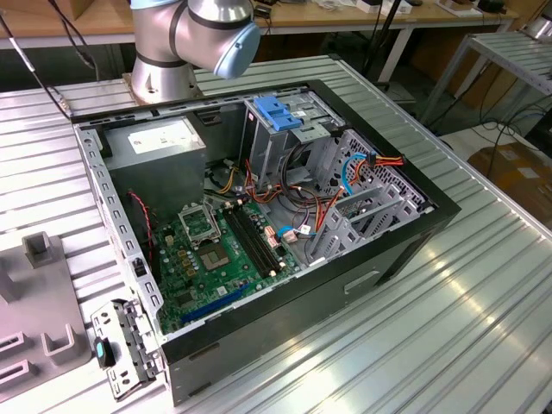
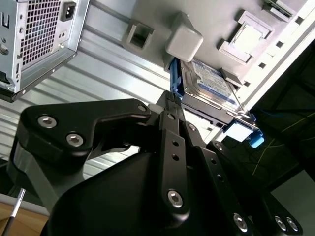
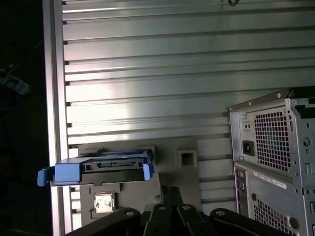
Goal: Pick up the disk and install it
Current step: 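Reach for the disk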
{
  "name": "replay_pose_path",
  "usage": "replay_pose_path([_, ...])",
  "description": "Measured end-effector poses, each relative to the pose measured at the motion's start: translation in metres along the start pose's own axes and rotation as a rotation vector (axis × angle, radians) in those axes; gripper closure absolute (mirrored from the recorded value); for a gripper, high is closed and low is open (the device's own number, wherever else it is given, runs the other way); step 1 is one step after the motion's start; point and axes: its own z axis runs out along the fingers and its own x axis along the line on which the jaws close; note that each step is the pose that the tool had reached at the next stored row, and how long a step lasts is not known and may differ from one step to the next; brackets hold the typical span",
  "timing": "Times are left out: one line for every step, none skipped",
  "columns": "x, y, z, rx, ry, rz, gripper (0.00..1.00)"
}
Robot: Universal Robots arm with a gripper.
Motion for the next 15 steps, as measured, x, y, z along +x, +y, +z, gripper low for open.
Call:
replay_pose_path([0.0014, 0.0003, 0.0001, 0.0, 0.0, 0.0, 0.89])
replay_pose_path([0.0046, 0.0007, 0.0001, 0.0, 0.0001, 0.0, 0.89])
replay_pose_path([0.0069, 0.0007, 0.0001, 0.0, 0.0, 0.0, 0.89])
replay_pose_path([0.009, 0.0007, 0.0001, 0.0, 0.0, 0.0, 0.89])
replay_pose_path([0.0117, 0.0007, 0.0001, -0.0001, 0.0, 0.0, 0.89])
replay_pose_path([0.0138, 0.0006, 0.0001, -0.0001, 0.0, 0.0, 0.89])
replay_pose_path([0.0174, 0.0004, 0.0, -0.0001, 0.0, 0.0, 0.89])
replay_pose_path([0.0196, 0.0003, 0.0, -0.0001, 0.0, 0.0, 0.89])
replay_pose_path([0.0216, 0.0002, 0.0, -0.0001, 0.0, 0.0, 0.89])
replay_pose_path([0.0248, 0.0001, -0.0001, 0.0, 0.0001, 0.0, 0.89])
replay_pose_path([0.0274, -0.0001, -0.0001, 0.0, 0.0, 0.0, 0.89])
replay_pose_path([0.0295, -0.0002, 0.0, -0.0001, -0.0001, 0.0, 0.89])
replay_pose_path([0.0322, -0.0004, -0.0001, -0.0001, 0.0, 0.0, 0.89])
replay_pose_path([0.0346, -0.0005, -0.0001, -0.0001, 0.0, 0.0, 0.89])
replay_pose_path([0.0371, -0.0006, -0.0001, 0.0, 0.0, 0.0, 0.89])
